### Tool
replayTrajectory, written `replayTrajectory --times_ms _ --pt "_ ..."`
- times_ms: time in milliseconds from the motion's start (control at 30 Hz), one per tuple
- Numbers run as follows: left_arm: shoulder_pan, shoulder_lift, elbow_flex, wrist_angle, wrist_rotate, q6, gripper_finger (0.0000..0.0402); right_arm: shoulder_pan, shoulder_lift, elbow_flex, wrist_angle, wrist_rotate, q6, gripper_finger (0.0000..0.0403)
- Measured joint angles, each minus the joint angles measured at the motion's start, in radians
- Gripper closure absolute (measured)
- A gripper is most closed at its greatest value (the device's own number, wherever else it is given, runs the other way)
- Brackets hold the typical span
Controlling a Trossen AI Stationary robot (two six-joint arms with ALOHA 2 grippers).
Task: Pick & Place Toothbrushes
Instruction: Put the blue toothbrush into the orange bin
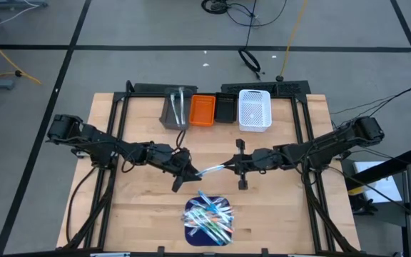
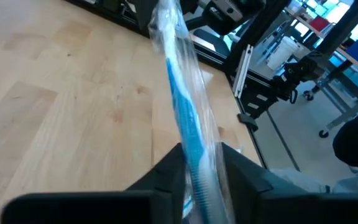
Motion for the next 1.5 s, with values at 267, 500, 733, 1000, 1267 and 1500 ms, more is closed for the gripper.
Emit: replayTrajectory --times_ms 267,500,733,1000,1267,1500 --pt "0.0 0.0 0.0 -0.016 -0.038 -0.007 0.0386 0.001 0.0 0.0 0.002 -0.003 -0.001 0.0403" --pt "-0.001 0.0 0.0 -0.022 -0.05 -0.003 0.0389 0.001 0.0 0.0 0.0 -0.002 -0.006 0.0399" --pt "-0.002 0.0 0.0 -0.015 -0.047 0.005 0.0391 0.005 0.0 0.0 -0.004 0.0 -0.015 0.032" --pt "-0.001 0.0 0.0 -0.009 -0.047 0.004 0.0393 0.005 0.0 -0.001 -0.011 -0.051 -0.018 0.0224" --pt "0.0 0.0 0.0 0.026 -0.117 0.026 0.0394 0.031 0.0 -0.002 -0.042 -0.053 0.019 0.0205" --pt "0.038 0.0 0.0 0.08 -0.187 0.023 0.0393 0.079 0.0 -0.002 -0.095 -0.053 0.075 0.021"
